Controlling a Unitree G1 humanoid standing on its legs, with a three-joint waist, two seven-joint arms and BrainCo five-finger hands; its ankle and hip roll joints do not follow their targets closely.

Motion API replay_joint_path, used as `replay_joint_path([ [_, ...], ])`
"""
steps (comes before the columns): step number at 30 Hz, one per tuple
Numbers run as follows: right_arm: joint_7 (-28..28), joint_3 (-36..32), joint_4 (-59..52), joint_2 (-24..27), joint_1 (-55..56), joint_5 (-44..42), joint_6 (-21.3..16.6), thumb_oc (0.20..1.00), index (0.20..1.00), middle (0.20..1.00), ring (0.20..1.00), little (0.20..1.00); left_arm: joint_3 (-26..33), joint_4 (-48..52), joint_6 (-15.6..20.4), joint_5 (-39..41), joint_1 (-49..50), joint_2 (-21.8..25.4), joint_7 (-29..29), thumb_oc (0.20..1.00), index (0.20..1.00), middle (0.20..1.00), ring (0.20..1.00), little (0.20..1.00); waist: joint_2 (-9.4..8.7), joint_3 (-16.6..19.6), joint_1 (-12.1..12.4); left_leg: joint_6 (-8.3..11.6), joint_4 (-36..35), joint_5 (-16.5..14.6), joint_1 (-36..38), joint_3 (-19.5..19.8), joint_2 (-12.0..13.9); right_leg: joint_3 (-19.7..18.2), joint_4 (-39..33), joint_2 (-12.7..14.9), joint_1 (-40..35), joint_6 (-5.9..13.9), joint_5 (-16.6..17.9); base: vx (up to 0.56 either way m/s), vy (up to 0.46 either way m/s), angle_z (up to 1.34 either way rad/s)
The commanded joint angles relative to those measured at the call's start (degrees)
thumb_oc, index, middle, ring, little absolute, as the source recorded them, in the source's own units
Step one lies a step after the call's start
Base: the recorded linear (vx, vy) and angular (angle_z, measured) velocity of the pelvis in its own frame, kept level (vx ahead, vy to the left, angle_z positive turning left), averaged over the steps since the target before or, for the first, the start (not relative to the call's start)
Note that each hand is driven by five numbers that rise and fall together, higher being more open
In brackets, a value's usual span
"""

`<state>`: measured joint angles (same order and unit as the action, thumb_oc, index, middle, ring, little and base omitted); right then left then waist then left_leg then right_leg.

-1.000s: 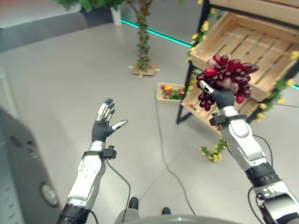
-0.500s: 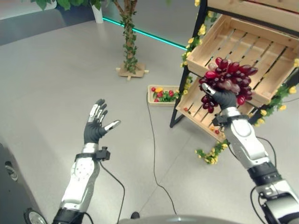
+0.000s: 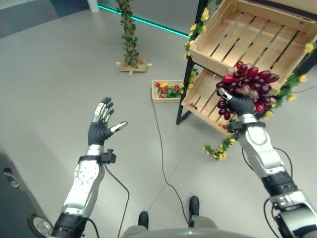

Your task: Pick up the fruits from the basket on one side to the basket on the other side

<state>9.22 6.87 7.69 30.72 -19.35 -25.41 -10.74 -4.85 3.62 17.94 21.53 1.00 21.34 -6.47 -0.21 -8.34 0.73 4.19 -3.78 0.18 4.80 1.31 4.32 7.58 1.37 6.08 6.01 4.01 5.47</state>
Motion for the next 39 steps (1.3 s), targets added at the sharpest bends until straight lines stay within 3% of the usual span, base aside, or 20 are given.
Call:
replay_joint_path([
  [1, -0.1, -4.9, -7.5, 2.5, -2.9, 1.1, -4.9, 0.2, 0.2, 0.2, 0.2, 0.2, 0.0, 2.5, 2.9, 0.9, -0.3, 1.2, 1.3, 1.0, 1.0, 1.0, 1.0, 1.0, -3.16, 4.7, -0.7, 0.69, 20.3, -5.4, -0.6, -1.7, -2.2, 0.9, -0.1, -1.9, 2.3, 0.8, 0.5, 0.18, -0.404, 0.46],
  [2, -0.5, -5.2, -8.9, 2.5, -2.3, 0.3, -5.4, 0.2, 0.2, 0.2, 0.2, 0.2, -0.4, 2.4, 2.8, 1.5, -0.5, 0.2, 1.3, 1.0, 1.0, 1.0, 1.0, 1.0, -4.23, 2.7, 0.1, 1.42, 30.9, -1.6, -6.7, -2.1, -3.2, 1.7, -1.3, -1.0, -0.3, -0.59, -0.1, 0.0, -0.195, 0.28],
  [4, 0.1, -6.3, -9.7, 2.6, -1.3, 0.1, -5.7, 0.2, 0.2, 0.2, 0.2, 0.2, -0.4, 2.5, 2.8, 1.4, -0.7, 0.1, 1.1, 1.0, 1.0, 1.0, 1.0, 1.0, -4.6, 2.2, 0.2, 1.02, 32.7, -2.3, -10.1, -2.9, -3.4, 2.2, -2.0, -1.0, -1.5, -1.1, -0.6, 0.08, -0.204, 0.04],
  [5, 0.2, -7.6, -10.1, 2.6, 0.1, 0.0, -5.6, 0.2, 0.2, 0.2, 0.2, 0.2, -0.1, 2.3, 2.7, 1.5, -0.2, -0.1, 1.0, 1.0, 1.0, 1.0, 1.0, 1.0, -4.85, 2.1, 1.2, -0.26, 25.8, -4.0, -13.3, -4.7, -4.1, 2.5, -3.3, -1.3, -4.0, -0.69, -1.5, 0.14, -0.144, 0.16],
  [6, 0.2, -7.6, -10.1, 2.6, 0.1, 0.0, -5.6, 0.2, 0.2, 0.2, 0.2, 0.2, -0.1, 2.3, 2.7, 1.5, -0.2, -0.1, 1.0, 1.0, 1.0, 1.0, 1.0, 1.0, -4.91, 2.1, 1.3, -0.27, 25.6, -3.9, -13.2, -4.7, -4.2, 2.4, -3.3, -1.3, -4.0, -0.68, -1.5, 0.26, -0.047, 0.13],
  [7, 1.2, -8.4, -10.1, 2.9, 1.3, 1.3, -6.2, 0.2, 0.2, 0.2, 0.2, 0.2, 0.6, 1.9, 3.0, 1.1, 0.3, -0.1, -0.1, 1.0, 1.0, 1.0, 1.0, 1.0, -3.47, 2.4, 1.9, -0.18, 13.5, 1.2, -16.0, -6.0, -2.3, 2.4, -3.9, -2.4, -5.9, 0.36, -2.2, 0.2, 0.007, 0.07],
  [9, 0.9, -9.4, -10.7, 2.2, 3.3, 1.1, -5.3, 0.2, 0.2, 0.2, 0.2, 0.2, 0.8, 2.0, 2.5, -0.3, 1.2, -0.2, -0.4, 1.0, 1.0, 1.0, 1.0, 1.0, -4.37, 2.2, 2.4, 0.31, 14.3, 1.9, -14.2, -5.5, -2.1, 1.6, -3.4, -1.3, -6.8, -0.16, -2.5, 0.18, -0.018, -0.14],
  [11, 0.5, -8.4, -10.5, 1.7, 2.7, 1.1, -5.1, 0.2, 0.2, 0.2, 0.2, 0.2, 1.1, 2.6, 2.4, -0.2, 1.8, 0.3, -0.1, 1.0, 1.0, 1.0, 1.0, 1.0, -3.98, 2.7, 2.4, 0.02, 11.3, 1.3, -12.2, -4.8, -2.6, 1.5, -4.1, -2.2, -7.1, 0.08, -2.7, 0.14, 0.026, -0.34],
  [12, 0.7, -8.2, -9.7, 1.3, 2.3, 1.3, -5.5, 0.2, 0.2, 0.2, 0.2, 0.2, 1.7, 3.0, 2.5, -0.2, 2.9, 0.3, 0.0, 1.0, 1.0, 1.0, 1.0, 1.0, -3.26, 4.2, 2.5, -0.36, 6.2, 1.4, -8.9, -2.7, -3.5, 0.7, -5.4, -3.1, -7.4, 0.25, -2.8, 0.2, 0.053, -0.34],
  [14, 0.5, -9.2, -9.6, 1.5, 3.1, 0.9, -5.5, 0.2, 0.2, 0.2, 0.2, 0.2, 1.9, 3.3, 2.1, -0.6, 3.2, 0.4, 0.2, 1.0, 1.0, 1.0, 1.0, 1.0, -3.08, 5.5, 1.6, -0.01, 3.6, 2.5, -6.2, -5.5, -2.2, 1.6, -6.0, -3.2, -7.9, 0.37, -2.9, 0.16, 0.041, -0.34],
  [22, 1.3, -7.7, -6.7, 3.1, 0.6, 1.1, -4.6, 0.2, 0.2, 0.2, 0.2, 0.2, 0.8, 3.6, 1.5, 0.0, 4.9, 0.7, 0.3, 1.0, 1.0, 1.0, 1.0, 1.0, -3.78, 7.2, 3.0, -1.03, -0.4, 1.5, -2.0, -5.9, -2.3, 0.3, -6.4, -3.4, -9.2, 0.77, -3.8, 0.09, 0.041, 0.04],
  [34, 4.6, -2.9, 12.3, 12.8, -12.6, -0.1, -2.5, 0.2, 0.2, 0.2, 0.2, 0.2, -2.0, 4.5, 1.9, 3.3, 5.0, 3.2, 1.7, 1.0, 1.0, 1.0, 1.0, 1.0, -6.26, 7.2, 5.2, -1.08, 0.3, 0.2, -2.1, -6.3, -2.1, 1.0, -6.4, -3.2, -9.2, 1.46, -3.8, 0.03, 0.014, -0.03],
  [39, 5.7, -0.3, 21.4, 14.3, -19.1, -0.8, -1.8, 0.2, 0.2, 0.2, 0.2, 0.2, -3.3, 4.8, 1.9, 4.4, 4.4, 3.7, 2.0, 1.0, 1.0, 1.0, 1.0, 1.0, -6.7, 6.9, 5.6, -1.05, 0.6, -0.1, -2.5, -5.8, -2.0, 1.1, -6.4, -3.3, -9.0, 1.45, -3.8, 0.0, 0.0, 0.0],
])
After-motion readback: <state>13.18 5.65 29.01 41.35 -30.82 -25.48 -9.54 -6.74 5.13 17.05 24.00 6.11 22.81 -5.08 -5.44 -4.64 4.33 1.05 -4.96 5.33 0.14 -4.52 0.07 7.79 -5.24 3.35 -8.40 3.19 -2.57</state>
